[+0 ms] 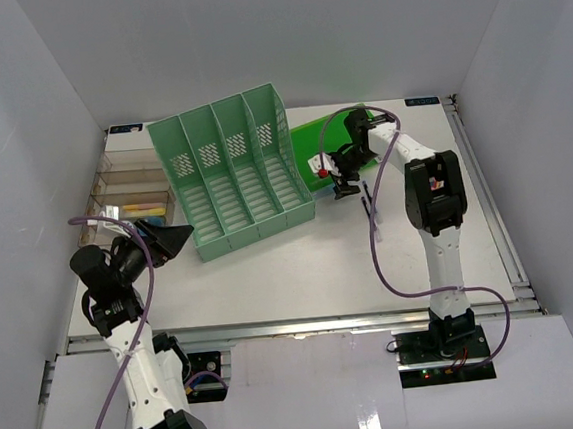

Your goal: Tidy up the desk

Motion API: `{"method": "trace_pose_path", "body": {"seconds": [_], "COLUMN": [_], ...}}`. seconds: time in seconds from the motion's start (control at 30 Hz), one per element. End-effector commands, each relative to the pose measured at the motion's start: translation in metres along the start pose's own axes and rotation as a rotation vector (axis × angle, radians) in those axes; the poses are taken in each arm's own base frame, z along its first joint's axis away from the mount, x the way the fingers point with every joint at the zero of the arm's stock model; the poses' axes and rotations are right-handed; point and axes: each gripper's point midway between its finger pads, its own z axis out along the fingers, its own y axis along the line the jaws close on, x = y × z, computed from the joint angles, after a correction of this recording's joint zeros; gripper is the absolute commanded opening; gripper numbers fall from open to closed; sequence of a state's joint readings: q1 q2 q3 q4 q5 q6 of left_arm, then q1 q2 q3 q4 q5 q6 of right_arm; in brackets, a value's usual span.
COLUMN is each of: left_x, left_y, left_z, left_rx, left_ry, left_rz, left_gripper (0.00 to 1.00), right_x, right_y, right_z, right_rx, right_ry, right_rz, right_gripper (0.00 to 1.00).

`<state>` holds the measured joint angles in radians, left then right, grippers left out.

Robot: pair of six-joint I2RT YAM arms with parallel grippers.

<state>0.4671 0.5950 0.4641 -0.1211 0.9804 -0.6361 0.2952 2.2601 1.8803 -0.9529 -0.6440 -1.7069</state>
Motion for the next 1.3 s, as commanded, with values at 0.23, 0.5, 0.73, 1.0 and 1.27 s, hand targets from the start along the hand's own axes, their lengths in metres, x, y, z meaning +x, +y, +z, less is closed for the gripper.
{"method": "trace_pose_path", "body": {"seconds": [0.23,0.5,0.73,1.0,1.27], "left_x": [0.011,0.011,0.019,0.033,0.047], "left_y": [-0.014,-0.035,-0.062,-0.084,-0.105], "left_z": [-0.004,-0.001,0.011,0.021,0.042], "left_rx": [0.06,0.105,0.153,0.197,0.226], "left_ry": [0.039,0.076,0.092,0.103,0.15], "left_rz": [-0.101,-0.206,-0.212,-0.243,-0.258], "left_gripper": [0.95,0.95,0.95,0.95,0.95], "right_x": [0.021,0.017,0.01,-0.017,-0.025], "right_y": [0.028,0.044,0.059,0.044,0.038], "right_z": [0.019,0.01,0.003,-0.022,-0.049], "right_rx": [-0.101,-0.113,-0.088,0.021,0.098], "right_ry": [0.059,0.087,0.092,0.053,0.102], "right_rz": [0.107,0.147,0.204,0.26,0.304], "right_gripper": [0.65,0.39,0.29,0.18,0.14]}}
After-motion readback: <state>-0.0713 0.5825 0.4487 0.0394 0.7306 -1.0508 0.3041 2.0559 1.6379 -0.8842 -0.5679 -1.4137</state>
